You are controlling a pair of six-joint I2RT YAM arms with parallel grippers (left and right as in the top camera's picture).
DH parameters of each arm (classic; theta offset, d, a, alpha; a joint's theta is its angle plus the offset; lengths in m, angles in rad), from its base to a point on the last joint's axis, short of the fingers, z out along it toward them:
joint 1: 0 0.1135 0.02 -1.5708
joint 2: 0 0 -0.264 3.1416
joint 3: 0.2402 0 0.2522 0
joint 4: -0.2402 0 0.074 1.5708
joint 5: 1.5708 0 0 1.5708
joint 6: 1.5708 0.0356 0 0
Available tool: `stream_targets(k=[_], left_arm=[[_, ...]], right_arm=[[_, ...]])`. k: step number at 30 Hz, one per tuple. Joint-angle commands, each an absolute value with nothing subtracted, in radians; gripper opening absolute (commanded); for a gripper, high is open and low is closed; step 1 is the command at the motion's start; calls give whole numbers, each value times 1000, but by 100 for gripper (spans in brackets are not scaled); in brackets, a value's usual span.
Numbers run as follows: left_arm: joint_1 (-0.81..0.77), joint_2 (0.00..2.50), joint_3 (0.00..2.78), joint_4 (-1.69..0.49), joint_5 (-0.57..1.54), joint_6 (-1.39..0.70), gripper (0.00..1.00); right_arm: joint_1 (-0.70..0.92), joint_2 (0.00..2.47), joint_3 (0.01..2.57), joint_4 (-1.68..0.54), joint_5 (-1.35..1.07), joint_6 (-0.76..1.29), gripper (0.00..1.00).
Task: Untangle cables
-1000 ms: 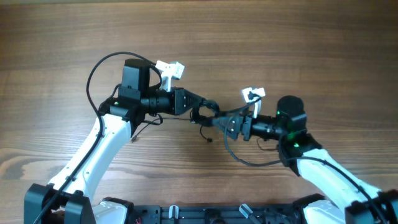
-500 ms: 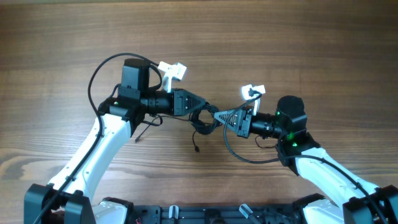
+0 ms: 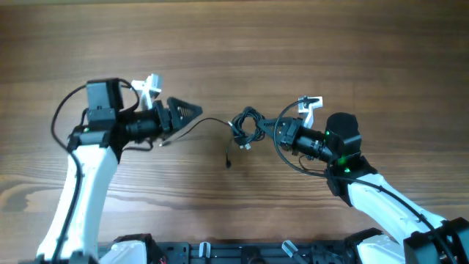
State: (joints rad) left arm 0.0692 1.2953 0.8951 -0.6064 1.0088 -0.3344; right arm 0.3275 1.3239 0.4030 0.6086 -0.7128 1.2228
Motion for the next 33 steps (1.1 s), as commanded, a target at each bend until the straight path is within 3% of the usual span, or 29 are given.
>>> stream_targets(k=[1, 5, 10, 13, 16, 28, 30, 33], left_arm=[[75, 1147, 898, -761, 895, -157, 72], [38, 1114, 884, -845, 825, -190, 61], [-121, 1114, 810, -711, 758, -413, 46], [-178, 1114, 772, -642, 641, -501, 43], [-225, 1128, 738, -451, 633, -558, 53], [-278, 1332, 738, -280, 658, -659, 55], [-235, 1322, 739, -215, 668, -548, 57], [-112, 1251, 739, -159, 731, -305, 72]], right_arm=[[328, 1332, 414, 636, -687, 1311, 4], [328, 1332, 414, 735, -694, 1352, 5], [328, 1332, 414, 748, -695, 1425, 5], [328, 1332, 414, 752, -716, 1451, 5], [328, 1332, 414, 756, -775, 1470, 5], [328, 1332, 414, 838, -782, 1451, 4], [328, 1332, 414, 820, -825, 1260, 4], [328, 1332, 414, 811, -992, 960, 4]])
